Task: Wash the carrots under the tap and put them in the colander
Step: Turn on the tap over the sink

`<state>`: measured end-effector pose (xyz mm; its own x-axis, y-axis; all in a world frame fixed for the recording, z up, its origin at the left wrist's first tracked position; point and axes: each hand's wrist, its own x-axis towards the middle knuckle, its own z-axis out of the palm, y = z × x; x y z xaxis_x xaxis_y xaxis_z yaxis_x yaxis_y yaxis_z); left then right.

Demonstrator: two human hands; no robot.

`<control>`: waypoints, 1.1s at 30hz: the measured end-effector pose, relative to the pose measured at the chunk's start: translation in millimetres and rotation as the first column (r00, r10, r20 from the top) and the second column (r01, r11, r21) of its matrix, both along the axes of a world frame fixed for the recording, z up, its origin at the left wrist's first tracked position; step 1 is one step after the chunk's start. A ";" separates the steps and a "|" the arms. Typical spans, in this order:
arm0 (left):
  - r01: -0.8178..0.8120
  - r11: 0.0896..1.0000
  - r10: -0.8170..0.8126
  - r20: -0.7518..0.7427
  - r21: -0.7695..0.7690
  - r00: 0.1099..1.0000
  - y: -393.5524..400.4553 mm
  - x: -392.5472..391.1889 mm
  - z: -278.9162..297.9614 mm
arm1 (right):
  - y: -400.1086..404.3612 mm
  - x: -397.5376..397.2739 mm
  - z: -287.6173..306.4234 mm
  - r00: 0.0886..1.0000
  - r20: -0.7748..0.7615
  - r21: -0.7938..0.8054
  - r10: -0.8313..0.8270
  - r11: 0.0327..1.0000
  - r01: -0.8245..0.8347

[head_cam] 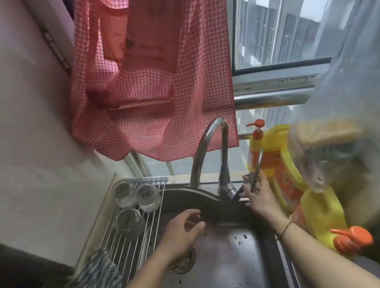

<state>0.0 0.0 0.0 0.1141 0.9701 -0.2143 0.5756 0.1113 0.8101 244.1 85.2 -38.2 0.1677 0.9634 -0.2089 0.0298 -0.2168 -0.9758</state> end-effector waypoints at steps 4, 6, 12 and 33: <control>-0.123 0.991 0.125 0.039 -0.058 0.991 -1.6 -22.0 -6.9 | 7.0 -10.2 8.8 0.994 -0.027 0.027 -0.109 0.994 0.110; -0.132 0.989 0.136 0.051 -0.068 0.989 -3.1 -26.4 -11.2 | 7.3 -10.3 8.6 0.985 -0.073 0.042 -0.159 0.986 0.162; -0.131 0.988 0.135 0.055 -0.078 0.989 2.7 -30.7 -19.8 | 2.1 -4.7 1.5 0.985 0.058 0.124 -0.160 0.981 0.152; -0.150 0.979 0.166 0.115 -0.136 0.979 -7.6 -30.2 -27.6 | -19.8 6.7 -0.6 0.963 0.250 0.123 -0.103 0.990 0.074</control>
